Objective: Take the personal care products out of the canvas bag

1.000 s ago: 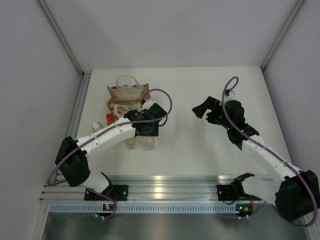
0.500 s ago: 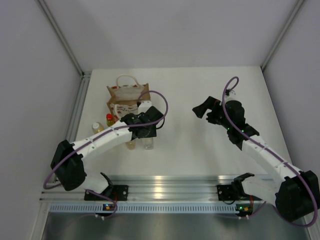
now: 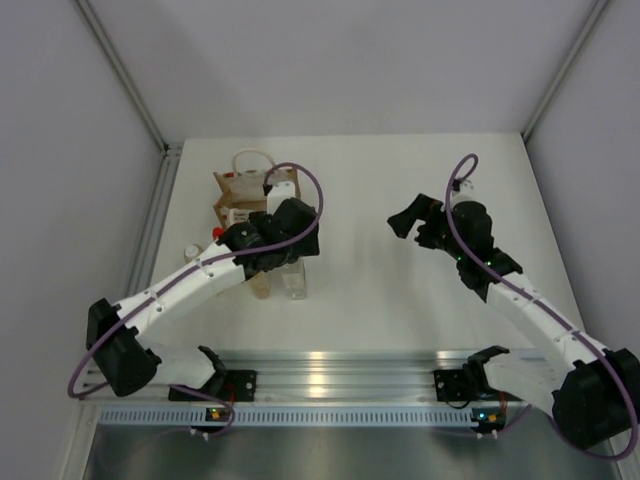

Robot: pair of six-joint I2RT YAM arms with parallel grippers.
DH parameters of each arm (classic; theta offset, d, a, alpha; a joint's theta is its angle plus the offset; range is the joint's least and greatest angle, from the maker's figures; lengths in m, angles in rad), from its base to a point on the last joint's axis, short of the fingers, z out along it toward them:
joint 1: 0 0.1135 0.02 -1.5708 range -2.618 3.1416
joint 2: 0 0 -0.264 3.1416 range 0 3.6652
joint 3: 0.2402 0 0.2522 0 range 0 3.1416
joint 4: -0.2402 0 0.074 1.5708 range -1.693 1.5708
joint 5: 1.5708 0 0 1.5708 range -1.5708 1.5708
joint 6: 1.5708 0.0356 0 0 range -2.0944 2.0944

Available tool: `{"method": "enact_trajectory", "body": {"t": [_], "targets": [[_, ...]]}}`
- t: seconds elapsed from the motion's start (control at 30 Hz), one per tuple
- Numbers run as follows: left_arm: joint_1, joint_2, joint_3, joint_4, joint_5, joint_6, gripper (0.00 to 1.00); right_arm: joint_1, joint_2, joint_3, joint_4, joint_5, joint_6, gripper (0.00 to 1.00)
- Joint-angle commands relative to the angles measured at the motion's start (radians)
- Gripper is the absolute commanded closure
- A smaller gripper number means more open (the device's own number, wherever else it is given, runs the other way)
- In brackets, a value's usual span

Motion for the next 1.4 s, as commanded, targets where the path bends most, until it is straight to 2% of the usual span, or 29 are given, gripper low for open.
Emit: {"method": "enact_trajectory", "body": {"t": [0.0, 0.1, 0.27, 0.4, 0.5, 0.57, 0.73, 0.9, 1.03, 1.23, 1.37], "targets": [[0.061, -0.057, 0.086, 0.038, -0.044, 0.065, 0.08, -0.020, -0.043, 0.073, -0.084, 0.041, -0.072, 0.01], [0.168, -0.069, 0.147, 0.041, 0.002, 0.119, 0.02, -0.022, -0.082, 0.116, -0.160, 0.083, -0.127, 0.01], [0.360, -0.106, 0.224, 0.039, 0.141, 0.197, 0.02, -0.020, -0.155, 0.236, -0.352, 0.248, -0.262, 0.01], [0.490, -0.167, 0.232, 0.015, 0.142, 0.243, 0.02, -0.022, -0.210, 0.308, -0.475, 0.379, -0.351, 0.00], [0.549, -0.238, 0.196, -0.017, 0.117, 0.274, 0.02, -0.022, -0.289, 0.331, -0.532, 0.410, -0.423, 0.00], [0.566, -0.307, 0.146, -0.040, 0.067, 0.294, 0.02, -0.022, -0.373, 0.349, -0.570, 0.442, -0.454, 0.01], [0.581, -0.445, 0.060, -0.089, 0.030, 0.323, 0.02, -0.011, -0.459, 0.386, -0.665, 0.516, -0.494, 0.01], [0.564, -0.704, -0.049, -0.105, 0.002, 0.341, 0.02, 0.029, -0.534, 0.402, -0.736, 0.552, -0.506, 0.01], [0.546, -0.790, -0.042, -0.181, -0.015, 0.375, 0.02, 0.038, -0.585, 0.443, -0.831, 0.594, -0.523, 0.01], [0.511, -0.893, -0.035, -0.258, 0.135, 0.459, 0.02, 0.043, -0.664, 0.440, -0.905, 0.590, -0.531, 0.01], [0.494, -0.950, -0.006, -0.276, 0.148, 0.501, 0.02, 0.043, -0.712, 0.423, -0.918, 0.604, -0.536, 0.01]]}}
